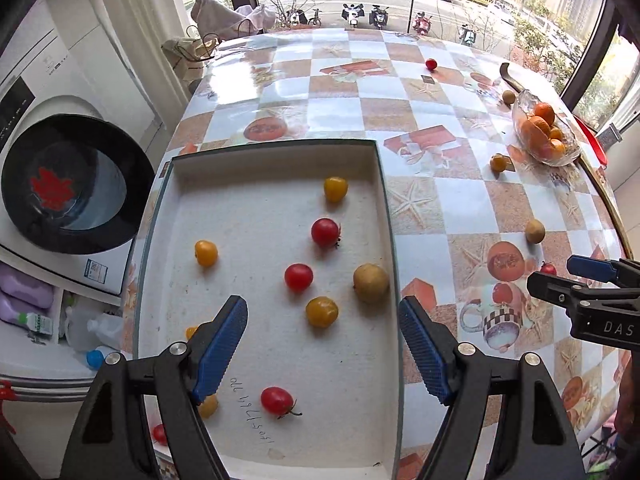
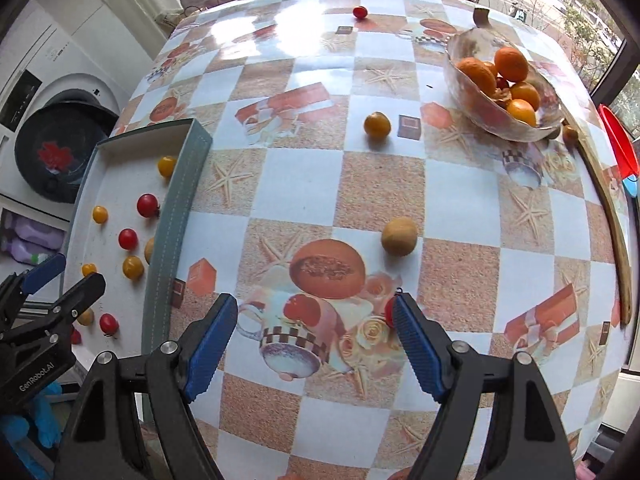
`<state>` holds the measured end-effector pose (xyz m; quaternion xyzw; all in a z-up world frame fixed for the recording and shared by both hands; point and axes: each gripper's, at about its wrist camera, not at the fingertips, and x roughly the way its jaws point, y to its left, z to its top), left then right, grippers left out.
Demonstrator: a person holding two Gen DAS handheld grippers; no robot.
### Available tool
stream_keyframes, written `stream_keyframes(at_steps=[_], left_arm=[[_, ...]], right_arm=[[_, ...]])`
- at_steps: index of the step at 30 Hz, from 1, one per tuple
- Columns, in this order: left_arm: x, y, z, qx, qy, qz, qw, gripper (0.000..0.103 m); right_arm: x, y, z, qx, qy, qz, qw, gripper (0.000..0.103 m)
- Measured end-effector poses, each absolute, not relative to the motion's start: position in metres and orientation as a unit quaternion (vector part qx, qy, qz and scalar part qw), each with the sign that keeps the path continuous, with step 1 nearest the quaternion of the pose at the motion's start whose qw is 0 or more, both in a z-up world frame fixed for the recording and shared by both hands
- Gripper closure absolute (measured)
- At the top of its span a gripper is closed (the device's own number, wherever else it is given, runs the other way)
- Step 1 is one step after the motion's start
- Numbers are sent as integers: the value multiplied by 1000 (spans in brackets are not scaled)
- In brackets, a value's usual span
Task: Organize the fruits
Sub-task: 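Move both open tools back over the table toward the last tomatoes, then grasp a yellow tomato with the left tool while the right tool grasps a red tomato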
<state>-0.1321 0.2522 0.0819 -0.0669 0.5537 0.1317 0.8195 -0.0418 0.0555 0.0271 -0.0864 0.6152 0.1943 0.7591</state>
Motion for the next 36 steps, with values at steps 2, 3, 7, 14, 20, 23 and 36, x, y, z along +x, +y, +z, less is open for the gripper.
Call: stream_keyframes(at_steps=[2, 3, 7, 14, 20, 23, 36], left_arm=[[-121, 240, 83, -60, 553, 114, 823, 24], [-115, 234, 83, -56, 554, 106, 824, 24], [-95, 215, 81, -47, 556, 83, 826, 24], [-58, 195, 71, -53, 559, 52, 826, 24], [-10, 180, 56, -69, 557, 35, 827, 24], [12, 170, 49, -61, 554, 29, 830, 24], [61, 139, 21, -35, 564, 19, 825, 24]], right_arm=[[-40, 39, 25, -80, 619, 177, 761, 21], [-40, 31, 23, -76, 621, 169, 762, 21], [-39, 10, 20, -64, 624, 148, 765, 21], [-38, 0, 11, -59, 621, 140, 769, 21], [-38, 4, 3, -67, 616, 148, 771, 21], [-38, 4, 0, -70, 613, 151, 773, 21], [-29, 22, -5, -95, 593, 149, 786, 34]])
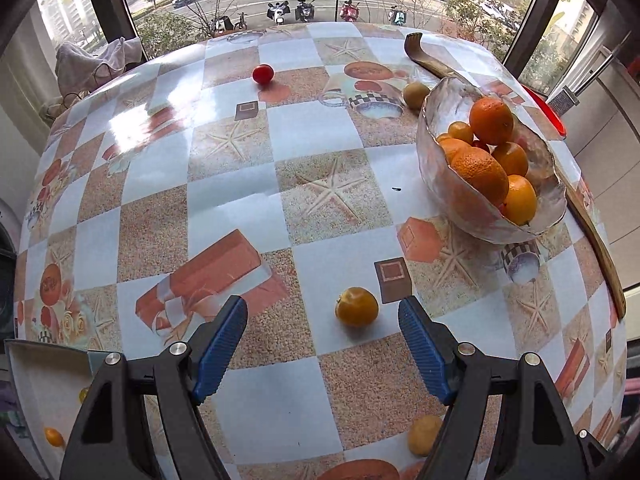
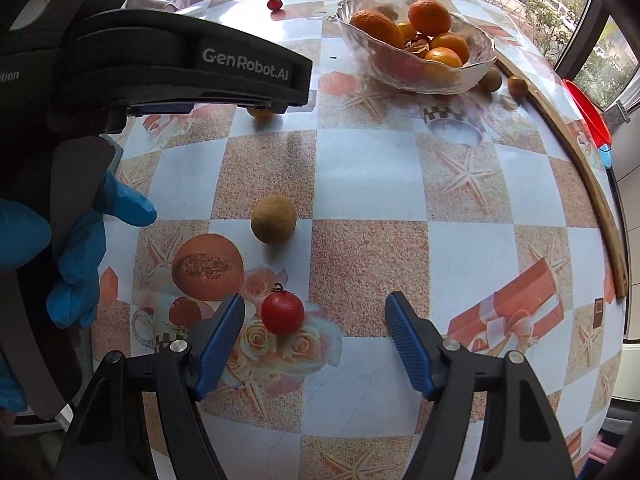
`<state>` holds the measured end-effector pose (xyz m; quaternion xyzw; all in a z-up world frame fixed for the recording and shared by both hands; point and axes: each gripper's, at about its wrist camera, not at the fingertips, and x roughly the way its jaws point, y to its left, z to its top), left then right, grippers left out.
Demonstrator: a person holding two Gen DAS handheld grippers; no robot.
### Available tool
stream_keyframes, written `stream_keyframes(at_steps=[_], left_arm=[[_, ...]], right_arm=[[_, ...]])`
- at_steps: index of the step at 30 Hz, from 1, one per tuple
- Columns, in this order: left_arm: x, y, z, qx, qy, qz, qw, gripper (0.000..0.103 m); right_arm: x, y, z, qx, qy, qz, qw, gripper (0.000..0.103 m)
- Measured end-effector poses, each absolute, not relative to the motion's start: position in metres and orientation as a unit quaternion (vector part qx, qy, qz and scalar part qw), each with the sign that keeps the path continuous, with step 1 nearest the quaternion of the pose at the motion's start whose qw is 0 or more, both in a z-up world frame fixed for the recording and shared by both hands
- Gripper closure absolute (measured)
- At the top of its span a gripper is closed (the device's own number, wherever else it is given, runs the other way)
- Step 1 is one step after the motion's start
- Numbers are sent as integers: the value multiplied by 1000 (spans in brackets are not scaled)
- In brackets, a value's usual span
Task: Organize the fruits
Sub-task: 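Grasp a yellow tomato with the left tool while the right tool grasps a red tomato, then carry both tomatoes into the white tray and open both tools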
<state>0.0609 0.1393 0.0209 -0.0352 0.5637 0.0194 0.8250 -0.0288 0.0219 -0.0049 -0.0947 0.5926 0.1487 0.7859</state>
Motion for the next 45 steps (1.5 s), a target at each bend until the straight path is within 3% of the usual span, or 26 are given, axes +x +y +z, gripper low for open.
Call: stream_keyframes(at_steps=[3, 4, 5, 9, 11, 12, 29, 45], left_arm=[[64, 135, 18, -31, 565, 21, 824, 24], [64, 135, 17, -31, 566, 22, 824, 30], [65, 134, 16, -31, 569, 22, 821, 43], [63, 132, 17, -27, 564, 22, 825, 60], [62, 133, 19, -37, 562, 9, 826, 77], [61, 132, 20, -40, 562, 2, 826, 80], [-34, 179, 69, -86, 531, 30, 842, 80], [-147, 276, 81, -152, 524, 158, 823, 80]], right_arm=[[-30, 28, -5, -117, 586, 150, 787, 46], [-32, 30, -5, -125, 584, 152, 788, 50], [-33, 32, -5, -133, 582, 155, 788, 56], [-41, 40, -3, -142, 580, 178, 782, 81], [-40, 39, -2, -130, 584, 184, 780, 81], [-40, 37, -1, -115, 588, 188, 778, 81], [-24, 3, 28, -53, 601, 200, 772, 81], [-33, 102, 50, -69, 593, 289, 748, 81]])
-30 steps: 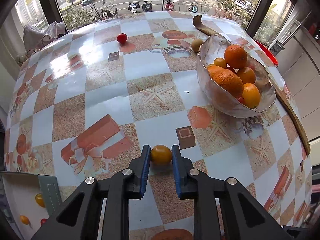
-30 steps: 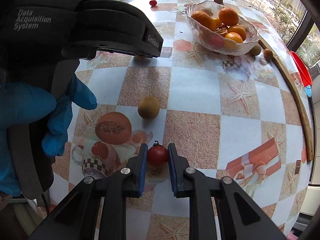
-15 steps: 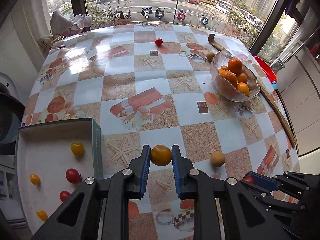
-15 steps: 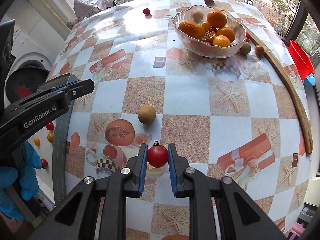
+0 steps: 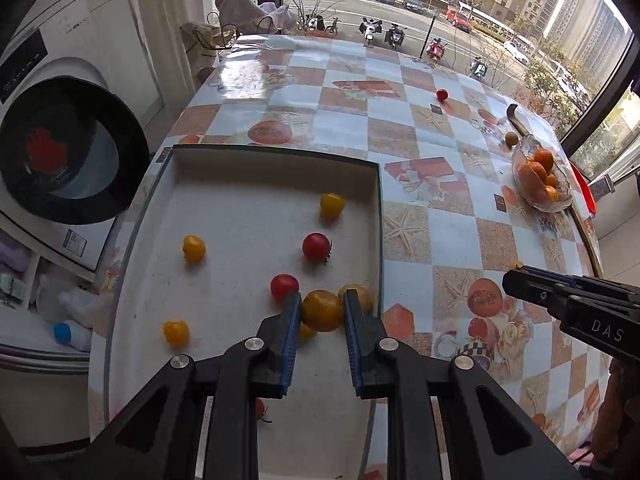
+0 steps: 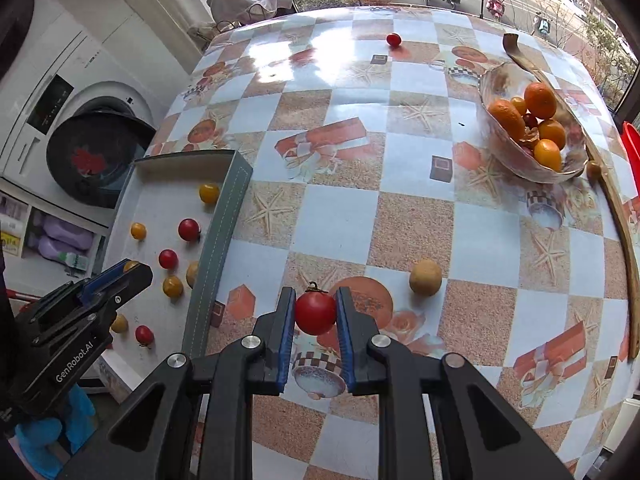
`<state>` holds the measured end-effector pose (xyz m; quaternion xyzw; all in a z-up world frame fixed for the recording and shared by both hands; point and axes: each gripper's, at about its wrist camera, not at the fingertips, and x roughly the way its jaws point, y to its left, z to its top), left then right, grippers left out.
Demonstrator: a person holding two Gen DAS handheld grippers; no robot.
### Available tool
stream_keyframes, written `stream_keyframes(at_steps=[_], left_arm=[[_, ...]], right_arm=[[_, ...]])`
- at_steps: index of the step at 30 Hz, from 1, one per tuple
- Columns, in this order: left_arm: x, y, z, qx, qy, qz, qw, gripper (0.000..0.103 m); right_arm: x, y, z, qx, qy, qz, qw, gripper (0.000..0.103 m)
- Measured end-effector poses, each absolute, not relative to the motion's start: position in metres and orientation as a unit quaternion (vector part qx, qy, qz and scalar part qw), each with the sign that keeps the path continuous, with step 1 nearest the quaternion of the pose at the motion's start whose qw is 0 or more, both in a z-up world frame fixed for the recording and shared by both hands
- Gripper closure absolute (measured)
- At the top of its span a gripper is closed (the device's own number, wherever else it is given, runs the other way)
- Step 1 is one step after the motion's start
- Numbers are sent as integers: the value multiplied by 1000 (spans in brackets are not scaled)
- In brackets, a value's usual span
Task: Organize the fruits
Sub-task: 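Carry both tomatoes into the white tray and open both tools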
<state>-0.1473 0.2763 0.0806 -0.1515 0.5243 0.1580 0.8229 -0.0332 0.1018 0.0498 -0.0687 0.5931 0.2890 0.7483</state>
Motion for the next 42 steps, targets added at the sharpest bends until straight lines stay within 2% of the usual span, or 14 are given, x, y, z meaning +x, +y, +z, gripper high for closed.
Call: stream_keyframes(at_steps=[12, 31, 33, 37, 42], left_arm=[[-158, 336, 43, -142, 535, 220, 804, 80], [-147, 341, 19, -127, 558, 207, 793, 80], [-147, 340, 19, -120, 561, 211, 791, 80], [-148, 336, 20, -111, 565, 210, 790, 79], [-150, 329, 23, -106, 567, 193, 794, 79]], right_arm=[[-26, 222, 32, -98, 598, 355, 712, 81], [-10, 319, -21, -227, 583, 353, 696, 80], [-12, 325, -22, -245, 579, 357, 691, 77], [-10, 328, -23, -236, 589, 357, 685, 56], [-11, 322, -15, -222, 592, 364, 684, 51]])
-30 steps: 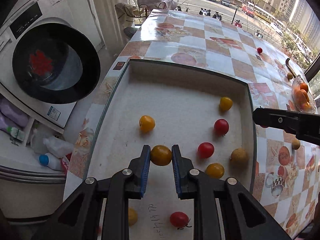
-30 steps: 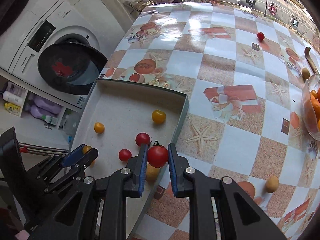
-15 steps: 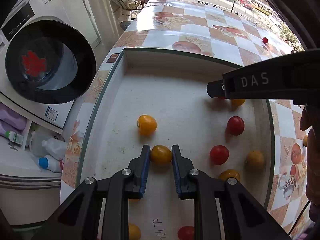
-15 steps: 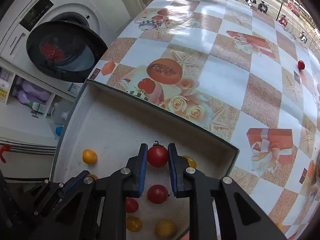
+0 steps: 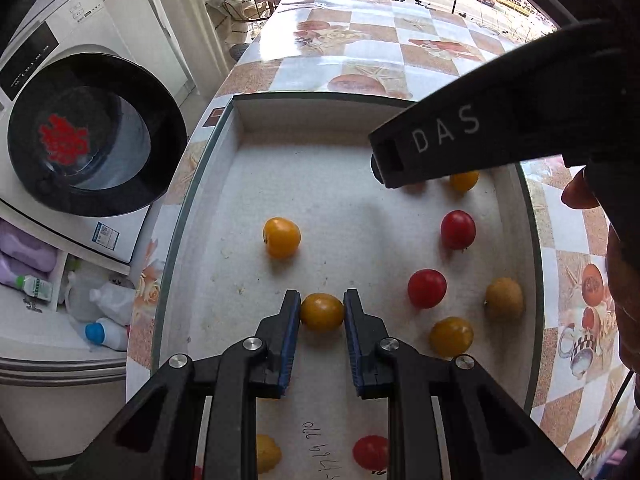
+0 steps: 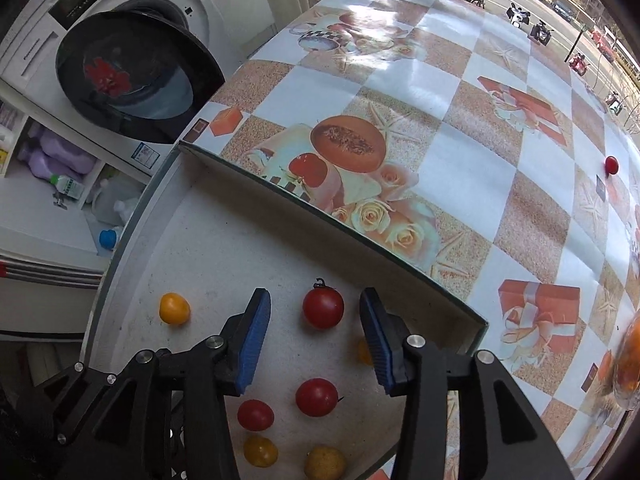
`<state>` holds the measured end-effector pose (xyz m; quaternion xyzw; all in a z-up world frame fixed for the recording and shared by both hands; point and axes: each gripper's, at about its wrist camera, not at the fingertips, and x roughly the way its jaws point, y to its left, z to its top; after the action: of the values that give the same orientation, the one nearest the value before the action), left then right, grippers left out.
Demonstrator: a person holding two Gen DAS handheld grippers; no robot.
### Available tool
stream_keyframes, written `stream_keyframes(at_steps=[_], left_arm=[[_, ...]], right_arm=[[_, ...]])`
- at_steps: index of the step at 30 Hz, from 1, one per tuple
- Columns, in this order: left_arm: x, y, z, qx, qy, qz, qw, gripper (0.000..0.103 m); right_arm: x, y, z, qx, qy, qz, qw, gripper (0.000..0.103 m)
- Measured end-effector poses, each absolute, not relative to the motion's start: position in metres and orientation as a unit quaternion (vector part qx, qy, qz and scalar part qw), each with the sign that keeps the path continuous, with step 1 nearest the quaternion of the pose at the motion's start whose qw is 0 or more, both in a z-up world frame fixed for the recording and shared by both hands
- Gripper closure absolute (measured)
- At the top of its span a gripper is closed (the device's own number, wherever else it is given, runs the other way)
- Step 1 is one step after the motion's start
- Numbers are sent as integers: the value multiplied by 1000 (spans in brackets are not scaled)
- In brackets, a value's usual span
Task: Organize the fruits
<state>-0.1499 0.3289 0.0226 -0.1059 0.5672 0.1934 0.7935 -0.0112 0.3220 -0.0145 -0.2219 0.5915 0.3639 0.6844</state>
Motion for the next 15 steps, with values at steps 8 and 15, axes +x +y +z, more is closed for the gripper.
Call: stream_keyframes(at_steps=[8, 15], left_arm=[[-160, 330, 35, -115, 539, 193, 812, 7], [-166, 330, 40, -117, 550, 205, 801, 7]], right_arm=[[-10, 302, 0, -205, 594, 366, 687, 49], [-16, 291, 13, -197, 593, 366, 689, 32]])
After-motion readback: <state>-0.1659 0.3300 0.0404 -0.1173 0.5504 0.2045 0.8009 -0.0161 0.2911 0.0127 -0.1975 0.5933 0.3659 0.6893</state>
